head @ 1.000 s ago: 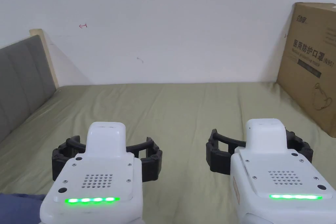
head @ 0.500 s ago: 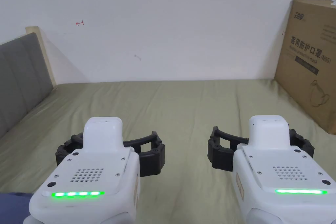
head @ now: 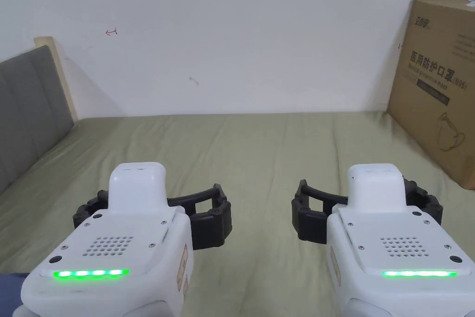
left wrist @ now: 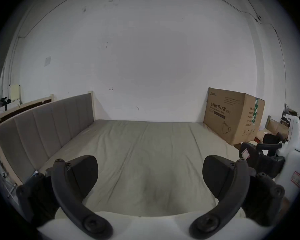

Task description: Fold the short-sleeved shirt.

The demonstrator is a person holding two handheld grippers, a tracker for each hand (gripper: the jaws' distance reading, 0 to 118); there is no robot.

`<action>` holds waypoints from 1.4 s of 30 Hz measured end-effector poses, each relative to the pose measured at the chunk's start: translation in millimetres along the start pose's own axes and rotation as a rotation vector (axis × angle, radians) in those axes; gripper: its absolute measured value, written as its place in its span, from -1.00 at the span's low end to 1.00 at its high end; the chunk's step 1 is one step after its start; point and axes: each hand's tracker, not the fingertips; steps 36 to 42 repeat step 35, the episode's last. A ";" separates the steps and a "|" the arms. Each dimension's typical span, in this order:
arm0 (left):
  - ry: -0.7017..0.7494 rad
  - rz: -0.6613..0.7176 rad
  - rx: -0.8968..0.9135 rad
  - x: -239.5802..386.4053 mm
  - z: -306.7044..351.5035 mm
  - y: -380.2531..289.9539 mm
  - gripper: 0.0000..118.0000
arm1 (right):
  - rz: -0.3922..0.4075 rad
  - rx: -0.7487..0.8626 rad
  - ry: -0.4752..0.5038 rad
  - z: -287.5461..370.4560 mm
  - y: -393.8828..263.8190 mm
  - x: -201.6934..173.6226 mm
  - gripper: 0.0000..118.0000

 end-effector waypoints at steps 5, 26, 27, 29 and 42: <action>0.007 -0.008 0.008 2.0 -0.6 1.4 1.00 | -0.001 0.007 0.003 1.4 1.5 0.2 0.91; 0.030 -0.045 0.010 4.4 1.6 -5.6 1.00 | 0.000 0.020 0.002 4.4 3.8 0.7 0.91; 0.028 -0.044 0.013 3.8 2.6 -6.6 1.00 | 0.000 0.021 0.002 4.6 3.4 0.8 0.91; 0.027 -0.053 0.032 3.6 4.4 -8.6 1.00 | -0.001 0.015 0.002 4.3 2.8 1.0 0.91; 0.027 -0.072 0.067 3.5 5.9 -6.8 1.00 | -0.024 0.002 0.014 3.3 1.9 1.9 0.91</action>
